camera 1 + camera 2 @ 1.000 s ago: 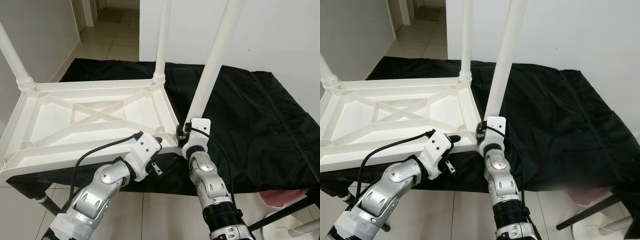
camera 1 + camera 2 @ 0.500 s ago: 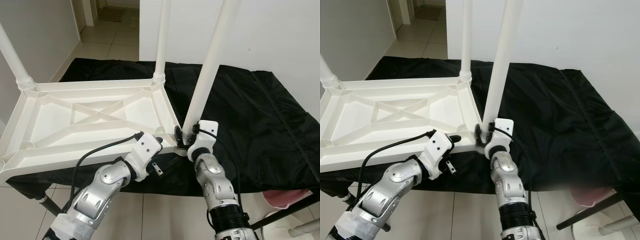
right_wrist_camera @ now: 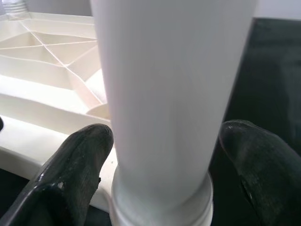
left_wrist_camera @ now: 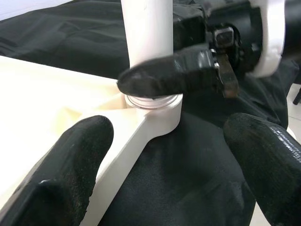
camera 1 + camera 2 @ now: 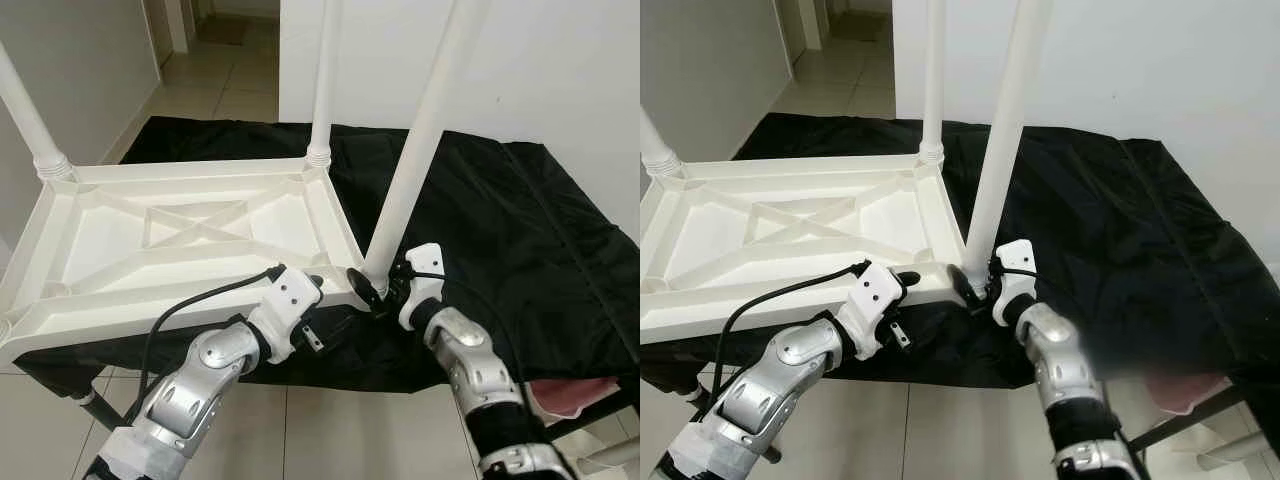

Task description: Building children table

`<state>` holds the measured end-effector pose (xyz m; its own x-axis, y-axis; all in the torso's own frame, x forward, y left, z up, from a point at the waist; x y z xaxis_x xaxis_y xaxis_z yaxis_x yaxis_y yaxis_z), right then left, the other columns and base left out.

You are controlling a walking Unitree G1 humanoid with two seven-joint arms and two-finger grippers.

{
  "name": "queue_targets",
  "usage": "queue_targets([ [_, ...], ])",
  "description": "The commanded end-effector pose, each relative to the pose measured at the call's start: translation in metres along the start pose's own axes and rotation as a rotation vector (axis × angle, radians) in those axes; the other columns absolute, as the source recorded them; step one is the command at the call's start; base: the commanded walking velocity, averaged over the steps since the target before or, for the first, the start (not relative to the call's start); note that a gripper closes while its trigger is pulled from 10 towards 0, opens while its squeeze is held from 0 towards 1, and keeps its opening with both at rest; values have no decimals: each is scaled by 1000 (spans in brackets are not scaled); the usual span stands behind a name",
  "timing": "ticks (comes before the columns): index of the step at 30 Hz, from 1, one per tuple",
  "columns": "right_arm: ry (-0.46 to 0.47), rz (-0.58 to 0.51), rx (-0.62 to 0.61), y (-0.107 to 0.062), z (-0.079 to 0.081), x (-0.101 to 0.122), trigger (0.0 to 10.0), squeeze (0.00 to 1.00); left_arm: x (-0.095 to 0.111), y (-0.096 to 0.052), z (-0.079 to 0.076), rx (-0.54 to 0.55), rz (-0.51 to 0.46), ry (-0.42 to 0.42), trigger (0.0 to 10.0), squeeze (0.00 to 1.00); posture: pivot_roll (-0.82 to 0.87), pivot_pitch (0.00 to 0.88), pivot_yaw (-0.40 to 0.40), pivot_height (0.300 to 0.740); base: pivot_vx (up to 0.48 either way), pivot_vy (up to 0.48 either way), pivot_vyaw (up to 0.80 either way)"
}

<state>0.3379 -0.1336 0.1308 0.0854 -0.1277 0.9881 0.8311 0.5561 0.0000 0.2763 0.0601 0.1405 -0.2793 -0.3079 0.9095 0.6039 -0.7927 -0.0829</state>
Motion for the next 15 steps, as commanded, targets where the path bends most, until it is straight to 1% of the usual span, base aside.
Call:
queue_targets([
  [1,-36,20,39,2,-2,1,10000,0,0,0,-1,-41,-6,8,10000,0,19,25,-58,740,0,0,0],
  [2,-36,20,39,2,-2,1,10000,0,0,0,-1,-41,-6,8,10000,0,19,25,-58,740,0,0,0],
  [4,-70,41,74,8,-6,5,10000,0,1,0,1,-40,-8,9,10000,0,26,26,-58,740,0,0,0],
  [7,-80,54,99,11,-9,6,10000,0,2,1,1,-39,-10,10,10000,0,26,26,-58,740,0,0,0],
  [9,-90,72,132,12,-7,5,6471,0,2,0,2,-36,-9,13,10000,0,35,25,-60,740,0,0,0],
  [10,-98,84,149,13,-7,4,4353,0,1,-1,2,-31,-6,14,10000,0,35,25,-60,740,0,0,0],
  [11,-98,84,149,13,-7,4,4353,0,1,-1,2,-31,-6,14,10000,0,35,25,-60,740,0,0,0],
  [12,-102,89,148,14,-7,3,3490,0,1,-1,2,-30,-4,14,10000,0,41,24,-61,740,0,0,0],
  [14,-104,91,151,14,-8,2,3412,0,1,-2,2,-29,-4,13,10000,0,41,24,-61,740,0,0,0],
  [15,-102,92,157,15,-8,2,0,0,1,-2,2,-28,-4,13,10000,0,44,25,-63,740,0,0,0],
])
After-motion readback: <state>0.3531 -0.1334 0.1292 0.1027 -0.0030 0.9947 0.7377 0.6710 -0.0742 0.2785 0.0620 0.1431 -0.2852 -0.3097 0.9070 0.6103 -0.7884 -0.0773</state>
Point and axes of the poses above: a point about 5 cm out from each wrist's last joint towards the gripper, its own y axis pointing out of the wrist towards the gripper, its own x axis along the axis of the wrist's last joint, z = x × y, the point moved 1 cm from there along y, pointing out of the wrist towards the gripper, and after that the axes turned 13 degrees about y, right-handed, at the moved point
